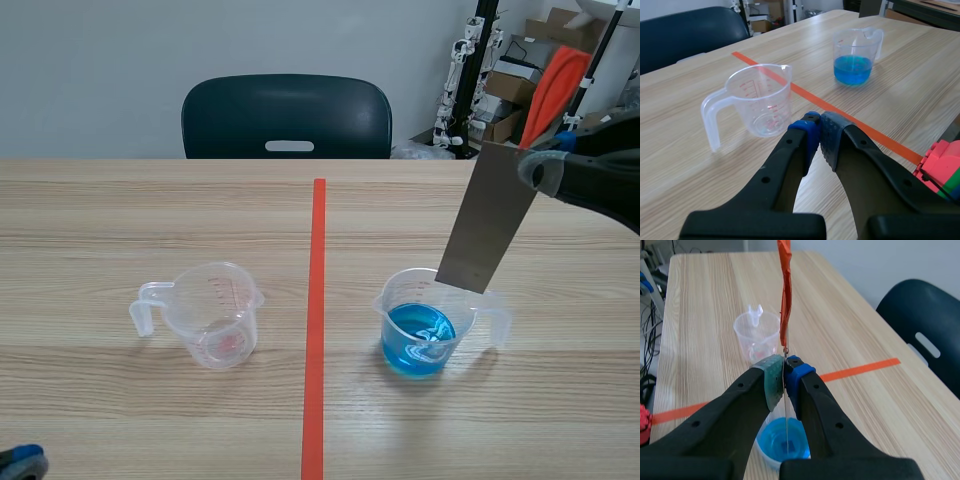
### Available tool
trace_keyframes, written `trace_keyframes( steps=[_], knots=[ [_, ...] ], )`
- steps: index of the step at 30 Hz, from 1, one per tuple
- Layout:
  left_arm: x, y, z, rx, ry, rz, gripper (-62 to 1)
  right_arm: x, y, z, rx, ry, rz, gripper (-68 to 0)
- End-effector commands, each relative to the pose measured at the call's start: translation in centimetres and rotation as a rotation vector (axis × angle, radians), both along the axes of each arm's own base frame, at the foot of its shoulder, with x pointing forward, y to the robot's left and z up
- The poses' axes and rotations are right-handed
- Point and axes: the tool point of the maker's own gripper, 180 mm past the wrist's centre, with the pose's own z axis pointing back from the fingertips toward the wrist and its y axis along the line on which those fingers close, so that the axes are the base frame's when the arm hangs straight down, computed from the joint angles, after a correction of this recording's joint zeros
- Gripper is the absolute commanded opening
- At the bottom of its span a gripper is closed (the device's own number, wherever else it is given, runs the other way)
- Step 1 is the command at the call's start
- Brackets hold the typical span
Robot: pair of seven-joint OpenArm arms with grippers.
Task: Do the redox reaction experiment. lower the plate into the blue solution
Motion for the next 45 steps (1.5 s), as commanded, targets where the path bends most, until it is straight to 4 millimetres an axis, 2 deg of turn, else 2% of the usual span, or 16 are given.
trace_keyframes(
  steps=[1, 8, 11, 14, 19, 22, 27, 32, 39, 45],
  knots=[
    [-0.4, -1.3, 0.4, -0.039, -0.034, -0.001, -58.3, 0.5, 0.0, 1.0, 0.038, -0.024, -0.008, -66.9],
    [-2.7, -5.5, -0.6, -0.058, -0.087, 0.004, -58.3, 1.1, -0.2, -1.2, 0.038, -0.013, -0.039, -66.9],
    [-3.1, -7.0, -0.3, -0.106, -0.132, -0.012, -58.3, 1.2, -0.1, -1.6, 0.051, -0.013, -0.045, -66.9],
    [-2.9, -7.9, -1.2, -0.096, -0.146, -0.005, -58.3, 1.1, 0.2, -2.0, 0.052, -0.015, -0.042, -66.9],
    [-2.5, -7.8, -2.2, -0.127, -0.209, 0.029, -58.4, 1.2, 0.5, -2.5, 0.063, -0.014, -0.044, -66.9],
    [-2.6, -7.4, -2.7, -0.153, -0.241, 0.045, -58.4, 1.3, 0.5, -2.0, 0.083, -0.028, -0.041, -66.9],
    [-3.2, -6.9, -5.3, -0.104, -0.197, 0.067, -58.4, 1.6, 0.5, -1.1, 0.095, -0.054, -0.038, -66.9],
    [-4.6, -8.3, -7.3, -0.053, -0.156, 0.01, -58.4, 1.6, 0.4, -0.4, 0.106, -0.067, -0.032, -66.9],
    [-4.7, -9.3, -7.2, -0.076, -0.157, 0.003, -58.3, 1.0, 1.0, 1.7, 0.11, -0.1, 0.015, -66.9],
    [-3.6, -8.7, -6.5, -0.088, -0.189, 0.052, -58.4, 0.6, 1.3, 3.1, 0.124, -0.11, 0.037, -66.9]
  ],
)
